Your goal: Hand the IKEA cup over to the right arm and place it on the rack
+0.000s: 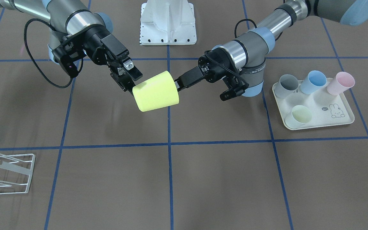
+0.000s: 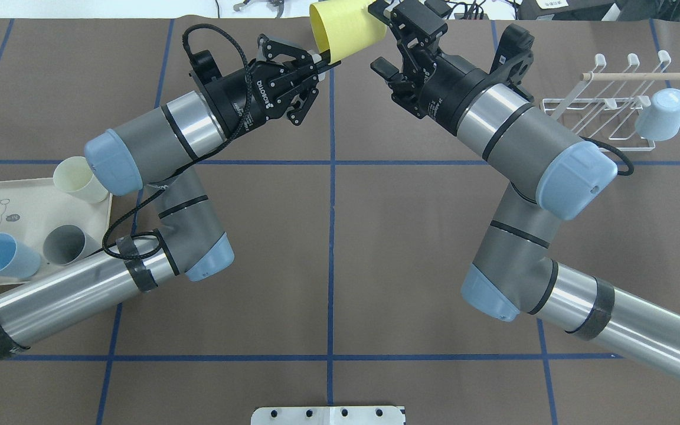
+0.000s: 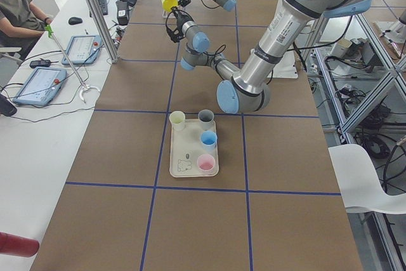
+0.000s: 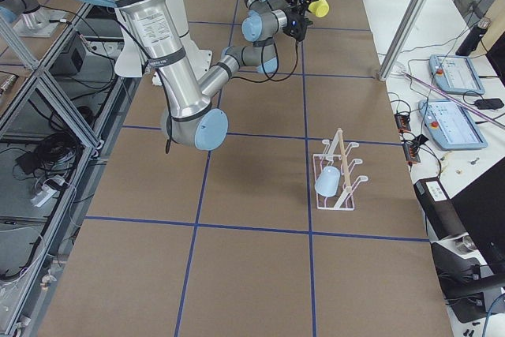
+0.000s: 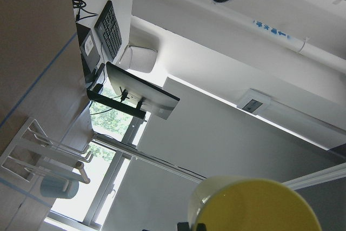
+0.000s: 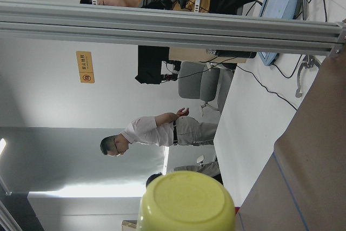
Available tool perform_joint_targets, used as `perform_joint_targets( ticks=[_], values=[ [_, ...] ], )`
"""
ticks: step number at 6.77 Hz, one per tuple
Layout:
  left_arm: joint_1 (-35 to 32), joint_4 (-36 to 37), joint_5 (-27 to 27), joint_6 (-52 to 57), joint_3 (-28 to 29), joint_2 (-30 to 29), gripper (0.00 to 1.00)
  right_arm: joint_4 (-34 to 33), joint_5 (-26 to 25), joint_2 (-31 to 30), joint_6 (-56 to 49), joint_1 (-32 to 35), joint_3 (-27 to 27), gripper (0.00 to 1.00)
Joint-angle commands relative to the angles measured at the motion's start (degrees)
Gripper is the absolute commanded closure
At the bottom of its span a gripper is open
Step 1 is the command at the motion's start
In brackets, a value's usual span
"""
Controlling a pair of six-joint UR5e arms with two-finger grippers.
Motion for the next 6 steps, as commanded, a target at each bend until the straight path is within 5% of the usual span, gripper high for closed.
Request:
perform_joint_targets(
  ticks=[1, 6],
  values=[
    [1.57, -0.14, 1.23, 0.05, 0.01, -0.03, 1.0, -0.07, -0.44, 0.08, 0.02, 0.0, -0.16, 0.0],
    [3.77, 0.3, 2.47, -0.21, -0.17, -1.26, 1.0, -0.15, -0.45, 0.08, 0.02, 0.09, -0.69, 0.02]
  ],
)
